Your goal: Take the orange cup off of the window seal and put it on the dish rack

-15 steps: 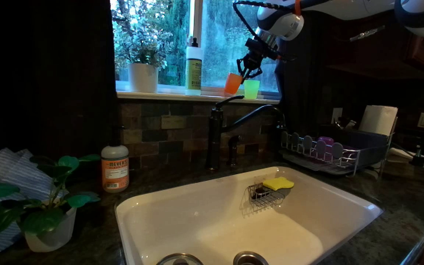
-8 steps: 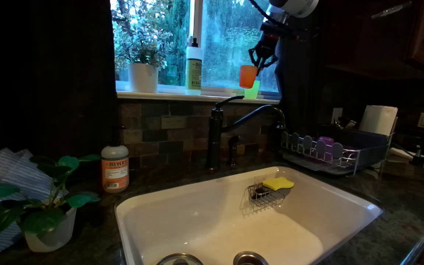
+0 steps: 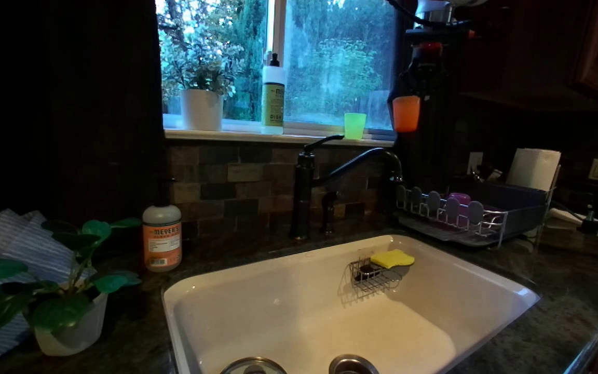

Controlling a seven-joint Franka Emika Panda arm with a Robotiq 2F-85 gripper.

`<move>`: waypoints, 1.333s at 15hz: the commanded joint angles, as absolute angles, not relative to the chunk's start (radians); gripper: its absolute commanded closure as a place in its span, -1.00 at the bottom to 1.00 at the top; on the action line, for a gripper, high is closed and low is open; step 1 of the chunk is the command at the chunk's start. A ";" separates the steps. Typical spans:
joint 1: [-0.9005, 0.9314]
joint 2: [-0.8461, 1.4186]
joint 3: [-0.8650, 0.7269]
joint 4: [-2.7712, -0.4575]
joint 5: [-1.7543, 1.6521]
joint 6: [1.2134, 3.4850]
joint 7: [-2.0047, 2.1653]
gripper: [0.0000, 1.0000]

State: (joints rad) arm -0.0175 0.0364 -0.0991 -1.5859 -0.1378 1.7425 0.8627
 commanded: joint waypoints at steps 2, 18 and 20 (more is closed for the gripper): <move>-0.050 0.000 -0.095 -1.654 -0.138 1.757 0.893 0.89; -0.135 -0.167 -0.146 -1.951 -0.114 1.787 0.909 0.97; -0.157 -0.198 -0.153 -2.043 -0.115 1.795 0.926 0.97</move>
